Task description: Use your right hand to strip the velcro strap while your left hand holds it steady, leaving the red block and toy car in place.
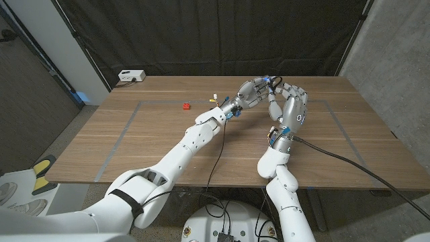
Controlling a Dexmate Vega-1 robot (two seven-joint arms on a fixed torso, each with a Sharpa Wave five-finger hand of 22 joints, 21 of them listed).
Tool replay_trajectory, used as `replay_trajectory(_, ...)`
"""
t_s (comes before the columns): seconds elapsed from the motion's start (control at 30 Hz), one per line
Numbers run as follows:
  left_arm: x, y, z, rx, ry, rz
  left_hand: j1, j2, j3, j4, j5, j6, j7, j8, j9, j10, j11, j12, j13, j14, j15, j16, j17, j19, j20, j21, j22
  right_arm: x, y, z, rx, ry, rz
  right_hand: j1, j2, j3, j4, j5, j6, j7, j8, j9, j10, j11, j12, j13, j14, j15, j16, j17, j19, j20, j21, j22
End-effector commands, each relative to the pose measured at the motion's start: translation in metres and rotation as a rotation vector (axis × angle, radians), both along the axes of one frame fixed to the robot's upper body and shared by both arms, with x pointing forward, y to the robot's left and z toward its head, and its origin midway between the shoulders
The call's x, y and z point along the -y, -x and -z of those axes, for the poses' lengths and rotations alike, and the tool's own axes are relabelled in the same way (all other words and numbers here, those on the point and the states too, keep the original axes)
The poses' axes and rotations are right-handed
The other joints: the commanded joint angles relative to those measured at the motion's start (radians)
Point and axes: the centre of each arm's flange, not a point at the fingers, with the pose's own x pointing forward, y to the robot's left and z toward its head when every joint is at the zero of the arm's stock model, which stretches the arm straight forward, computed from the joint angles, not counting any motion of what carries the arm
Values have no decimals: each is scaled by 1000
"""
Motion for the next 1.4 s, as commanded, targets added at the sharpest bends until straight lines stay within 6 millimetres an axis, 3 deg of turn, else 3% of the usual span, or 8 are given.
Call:
replay_trajectory(0.03, -26, -1, -21, 243, -74, -238, 3, -2, 6, -6, -5, 3, 1, 6, -8, 15, -3, 10, -1, -91, 3, 8, 3, -222, 1, 12, -1, 25, 7, -10, -115, 89, -422, -2, 3, -14, 10, 2, 35, -36, -3, 20, -21, -4, 1, 7, -35, -172, -16, -2, -14, -113, -2, 4)
replay_trajectory(0.13, -30, 1, -25, 308, -84, -298, 12, -13, 6, -26, -6, 20, 0, 8, -20, 28, -16, 15, -2, -78, -2, 9, -3, -220, 2, 15, -2, 29, 5, -12, -144, 108, -511, -4, 8, -21, 15, 5, 31, -27, -5, 30, -31, -5, -1, 11, -62, -170, -22, -5, -24, -114, -4, 5)
replay_trajectory(0.23, -36, 5, -31, 386, -79, -419, 26, -54, -15, -79, -15, 104, -23, 7, -90, 103, -97, 42, -5, -12, -22, 21, -26, -166, 2, 41, -7, 32, 4, -13, -159, 121, -552, -7, 14, -24, 19, 6, 26, -24, -6, 34, -35, -6, -2, 13, -71, -168, -23, -5, -31, -113, -6, 6)
replay_trajectory(0.33, -42, 11, -39, 485, -76, -533, 37, -83, -32, -114, -16, 156, -48, -14, -154, 144, -122, 53, -8, 40, -33, 27, -51, -114, 8, 61, -13, 35, 3, -12, -167, 123, -597, -9, 17, -28, 22, 6, 21, -23, -8, 39, -42, -6, -4, 15, -82, -166, -25, -7, -34, -111, -6, 6)
replay_trajectory(0.47, -48, 19, -46, 628, -92, -668, 61, -130, -68, -169, -18, 67, -91, -111, -244, 152, -129, 49, -10, 68, -32, 24, -82, -82, 3, 68, -20, 38, 3, -13, -170, 127, -635, -12, 25, -31, 27, 7, 17, -23, -8, 46, -48, -7, -4, 17, -94, -165, -24, -8, -38, -111, -6, 7)
replay_trajectory(0.63, -55, 21, -53, 701, -100, -716, 92, -145, -90, -214, -14, -53, -96, -230, -336, 139, -125, 40, -13, 66, -26, 11, -109, -75, -2, 65, -23, 41, 3, -14, -164, 124, -674, -14, 33, -33, 31, 8, 8, -17, -9, 53, -51, -7, -4, 21, -105, -165, -24, -8, -40, -110, -4, 8)
replay_trajectory(0.83, -63, 20, -59, 763, -146, -770, 79, -182, -124, -224, -14, -90, -120, -284, -383, 138, -124, 38, -14, 59, -10, 2, -126, -72, 5, 60, -25, 44, 1, -15, -161, 125, -749, -17, 39, -37, 35, 9, 6, -14, -7, 60, -53, -7, -3, 25, -113, -165, -22, -9, -39, -111, -3, 8)
replay_trajectory(1.4, -62, 13, -66, 778, -212, -735, 33, -218, -175, -210, -4, 34, -146, -336, -490, 195, -161, 51, -19, 82, 2, 9, -142, -58, 19, 48, -26, 43, -12, -23, -208, 196, -973, -23, 47, -48, 42, 8, 5, -2, -2, 76, -56, -7, 0, 36, -146, -158, -22, -12, -46, -101, 1, 10)
